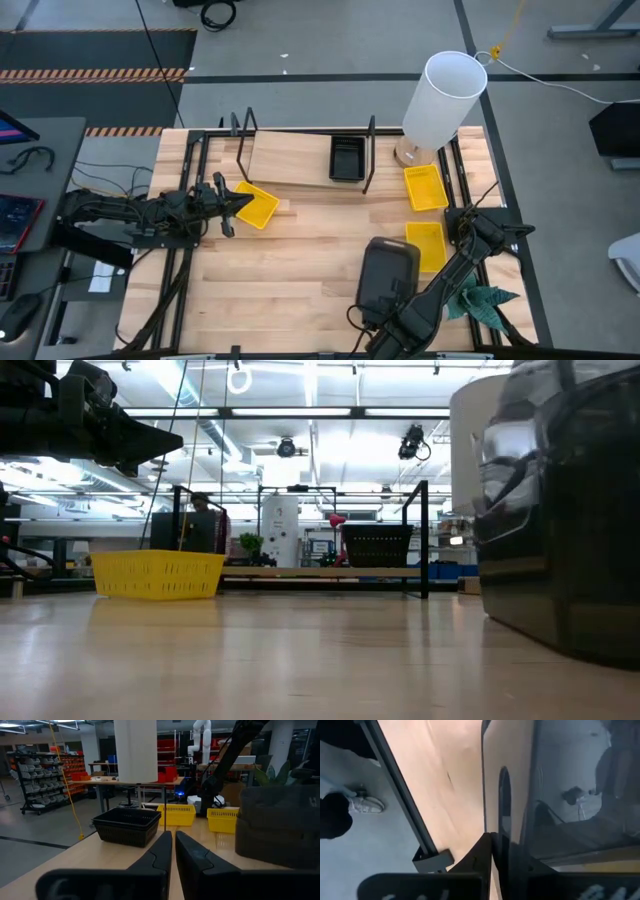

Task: Stack baskets on shelf by color
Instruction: Stack the light black bin on the top of the light black bin

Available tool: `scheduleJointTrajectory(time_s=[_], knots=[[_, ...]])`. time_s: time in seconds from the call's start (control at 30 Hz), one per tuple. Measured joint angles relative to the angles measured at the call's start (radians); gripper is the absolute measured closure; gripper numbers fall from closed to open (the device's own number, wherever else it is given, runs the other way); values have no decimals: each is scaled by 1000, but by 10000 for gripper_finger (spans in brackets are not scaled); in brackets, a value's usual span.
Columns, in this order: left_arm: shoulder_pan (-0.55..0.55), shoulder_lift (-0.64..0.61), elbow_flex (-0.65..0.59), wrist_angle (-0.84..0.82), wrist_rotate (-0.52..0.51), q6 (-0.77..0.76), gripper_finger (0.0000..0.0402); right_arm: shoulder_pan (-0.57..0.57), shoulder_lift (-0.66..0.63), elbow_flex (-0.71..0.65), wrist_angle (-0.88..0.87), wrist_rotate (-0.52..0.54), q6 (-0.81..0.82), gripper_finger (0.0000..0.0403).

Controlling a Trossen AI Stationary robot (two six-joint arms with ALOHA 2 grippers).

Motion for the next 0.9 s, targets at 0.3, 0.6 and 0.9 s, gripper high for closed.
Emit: scheduleJointTrajectory(time_s=[0.3,0.6,0.9], knots=[[0,0,0,0,0,0,370,-2,0,0,-5,14,65,379],[0,0,0,0,0,0,374,-15,0,0,-10,-13,100,328],[0,0,0,0,0,0,366,-60,1,19,13,-37,76,283]])
